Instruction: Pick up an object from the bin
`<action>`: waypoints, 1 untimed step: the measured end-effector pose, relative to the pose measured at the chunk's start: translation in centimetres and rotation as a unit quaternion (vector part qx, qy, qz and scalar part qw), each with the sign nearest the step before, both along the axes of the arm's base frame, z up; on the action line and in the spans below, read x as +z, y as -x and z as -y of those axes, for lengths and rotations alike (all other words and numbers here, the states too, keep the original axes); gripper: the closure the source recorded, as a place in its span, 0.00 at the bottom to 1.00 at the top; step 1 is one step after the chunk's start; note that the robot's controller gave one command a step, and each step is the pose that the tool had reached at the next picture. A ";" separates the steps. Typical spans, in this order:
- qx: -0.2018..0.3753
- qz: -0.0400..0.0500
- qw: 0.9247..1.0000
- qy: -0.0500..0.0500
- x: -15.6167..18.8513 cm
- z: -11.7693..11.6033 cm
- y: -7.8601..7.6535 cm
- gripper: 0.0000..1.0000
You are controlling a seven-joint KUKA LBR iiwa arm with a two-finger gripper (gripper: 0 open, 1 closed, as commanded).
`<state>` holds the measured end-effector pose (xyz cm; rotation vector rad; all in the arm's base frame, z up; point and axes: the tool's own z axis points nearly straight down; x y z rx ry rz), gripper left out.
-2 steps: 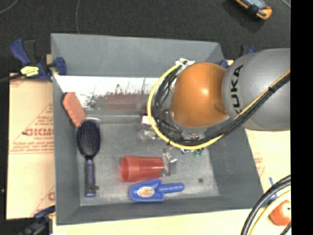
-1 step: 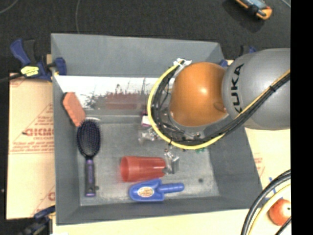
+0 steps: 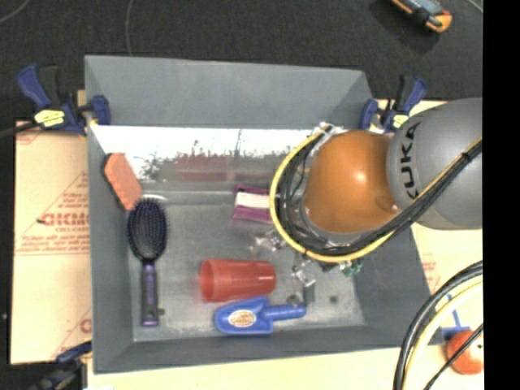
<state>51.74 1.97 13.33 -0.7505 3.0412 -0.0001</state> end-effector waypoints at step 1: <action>0.041 0.003 0.999 -0.002 -1.7 -4.1 3.1 0.00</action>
Offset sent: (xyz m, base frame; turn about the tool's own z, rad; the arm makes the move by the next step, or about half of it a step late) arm -0.0269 0.0238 -0.0309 0.0780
